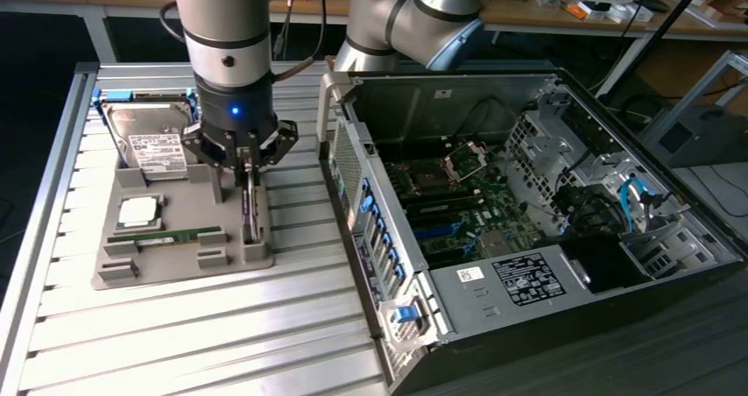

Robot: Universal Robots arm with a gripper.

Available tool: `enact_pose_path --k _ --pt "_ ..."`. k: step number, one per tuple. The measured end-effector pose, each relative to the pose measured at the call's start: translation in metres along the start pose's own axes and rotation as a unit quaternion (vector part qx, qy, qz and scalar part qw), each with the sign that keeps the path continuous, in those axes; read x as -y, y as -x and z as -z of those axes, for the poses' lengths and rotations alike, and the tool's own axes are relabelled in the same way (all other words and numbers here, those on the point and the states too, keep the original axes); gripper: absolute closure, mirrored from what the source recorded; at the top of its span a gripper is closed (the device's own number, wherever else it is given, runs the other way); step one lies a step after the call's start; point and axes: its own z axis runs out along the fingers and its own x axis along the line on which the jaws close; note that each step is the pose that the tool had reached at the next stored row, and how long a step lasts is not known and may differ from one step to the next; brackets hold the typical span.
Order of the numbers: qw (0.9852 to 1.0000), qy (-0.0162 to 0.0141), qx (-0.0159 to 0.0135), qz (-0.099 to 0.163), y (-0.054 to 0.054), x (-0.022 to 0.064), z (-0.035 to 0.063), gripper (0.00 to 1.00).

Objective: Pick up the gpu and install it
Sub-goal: 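Pick up the gpu and move the gpu toward the slot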

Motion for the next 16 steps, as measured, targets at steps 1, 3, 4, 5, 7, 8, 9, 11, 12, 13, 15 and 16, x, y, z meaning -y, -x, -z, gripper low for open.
enact_pose_path --k 1,3,4,5,7,8,9,11,12,13,15,16 --pt "1.0 0.0 0.0 0.0 0.0 0.0 0.0005 0.73" --pt "1.0 0.0 0.0 0.0 0.0 -0.0001 0.0011 0.73" --pt "1.0 0.0 0.0 0.0 0.0 -0.0001 0.0013 0.73" --pt "1.0 0.0 0.0 0.0 0.0001 -0.0001 0.0017 0.73" --pt "1.0 0.0 0.0 0.0 0.0001 -0.0001 0.0025 0.73" --pt "1.0 0.0 0.0 0.0 0.0001 -0.0001 0.0028 0.73" --pt "1.0 0.0 0.0 0.0 0.0001 -0.0002 0.0035 0.73" --pt "1.0 0.0 0.0 0.0 0.0001 -0.0002 0.005 0.73" --pt "1.0 0.0 0.0 0.0 0.0002 -0.0002 0.006 0.73" --pt "1.0 0.0 0.0 0.0 0.0002 -0.0003 0.0064 0.73" --pt "1.0 0.0 0.0 0.0 0.0002 -0.0003 0.0071 0.73" --pt "1.0 0.0 0.0 0.0 0.0002 -0.0003 0.0075 0.73"
